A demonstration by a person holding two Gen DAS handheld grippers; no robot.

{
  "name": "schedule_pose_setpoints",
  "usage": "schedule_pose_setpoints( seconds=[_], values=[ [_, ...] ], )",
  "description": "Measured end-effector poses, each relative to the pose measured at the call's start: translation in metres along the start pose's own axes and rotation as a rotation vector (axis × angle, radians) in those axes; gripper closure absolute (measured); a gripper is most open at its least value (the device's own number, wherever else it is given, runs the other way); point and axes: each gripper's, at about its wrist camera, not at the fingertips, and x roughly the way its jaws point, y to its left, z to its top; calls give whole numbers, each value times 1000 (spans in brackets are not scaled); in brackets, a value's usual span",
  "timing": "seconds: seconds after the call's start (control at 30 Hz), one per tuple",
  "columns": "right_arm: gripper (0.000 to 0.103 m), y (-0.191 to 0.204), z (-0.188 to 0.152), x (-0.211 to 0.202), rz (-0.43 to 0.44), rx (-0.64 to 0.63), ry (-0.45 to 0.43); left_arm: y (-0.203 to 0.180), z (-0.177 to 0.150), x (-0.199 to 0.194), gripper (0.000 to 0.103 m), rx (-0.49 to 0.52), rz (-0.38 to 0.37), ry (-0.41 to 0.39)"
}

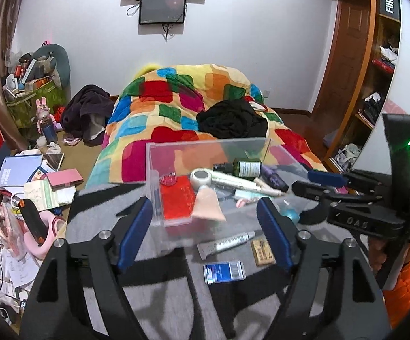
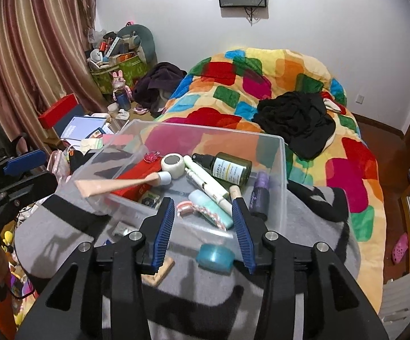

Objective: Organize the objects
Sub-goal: 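Grasp blue card with left tool while right tool grasps blue tape roll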

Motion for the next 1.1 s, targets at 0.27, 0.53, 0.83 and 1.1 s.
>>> schedule_pose_setpoints(
  seconds=[0.27, 0.53, 0.83, 1.1],
  values=[
    [59, -7, -28, -9, -13, 36, 18, 1, -33, 19, 25, -19, -22, 101],
    [55, -13, -47, 18, -22, 84, 92, -1, -66, 49, 25, -45, -53, 248],
    [55, -15, -46, 44, -18, 146, 129, -18, -74, 67, 26, -3, -67, 303],
    [67, -10, -48, 50, -12, 161, 128, -22, -79, 73, 47, 1, -21, 285]
  ],
)
